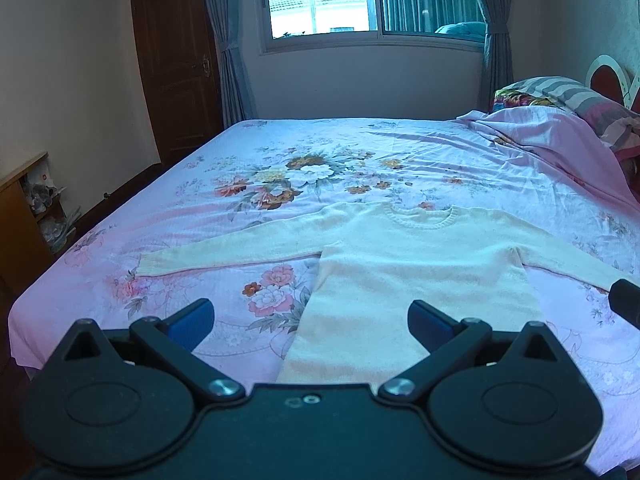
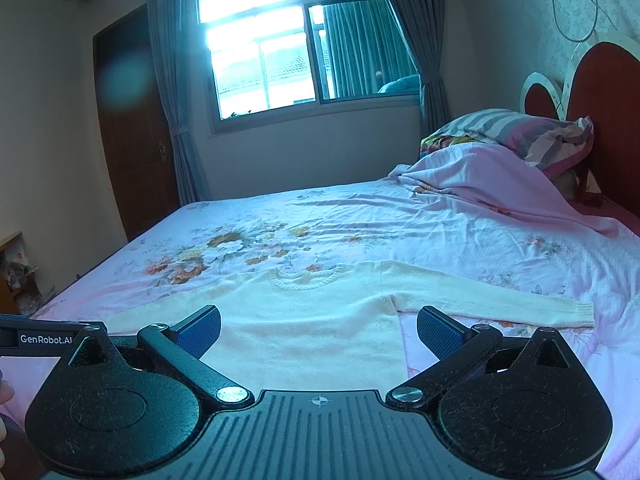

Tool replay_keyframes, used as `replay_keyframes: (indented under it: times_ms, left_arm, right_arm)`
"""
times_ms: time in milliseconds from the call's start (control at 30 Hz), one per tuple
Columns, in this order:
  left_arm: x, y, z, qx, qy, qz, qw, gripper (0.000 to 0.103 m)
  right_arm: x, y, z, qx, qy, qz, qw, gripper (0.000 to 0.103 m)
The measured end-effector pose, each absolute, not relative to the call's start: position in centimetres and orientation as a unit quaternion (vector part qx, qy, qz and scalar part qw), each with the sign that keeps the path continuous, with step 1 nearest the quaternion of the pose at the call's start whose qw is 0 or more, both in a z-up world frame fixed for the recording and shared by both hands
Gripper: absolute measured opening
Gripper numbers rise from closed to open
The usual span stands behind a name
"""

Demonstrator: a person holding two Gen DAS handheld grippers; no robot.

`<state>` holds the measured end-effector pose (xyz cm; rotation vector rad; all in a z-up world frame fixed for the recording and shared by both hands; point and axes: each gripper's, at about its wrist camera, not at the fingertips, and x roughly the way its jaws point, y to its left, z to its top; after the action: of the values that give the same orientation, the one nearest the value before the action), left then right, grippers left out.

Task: Fold small clothes

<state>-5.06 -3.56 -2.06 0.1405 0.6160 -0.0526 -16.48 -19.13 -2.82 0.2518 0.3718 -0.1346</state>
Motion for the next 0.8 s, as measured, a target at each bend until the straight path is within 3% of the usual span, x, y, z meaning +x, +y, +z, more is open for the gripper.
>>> replay_keyframes:
  times_ms: [800]
  left_arm:
    - [-3.4, -3.3, -3.1, 0.069, 0.323, -0.018, 0.944, 0.101]
  right_arm:
    - [-15.7, -18.5, -4.0, 0.112, 0.195, -0.071, 0.972, 0.103]
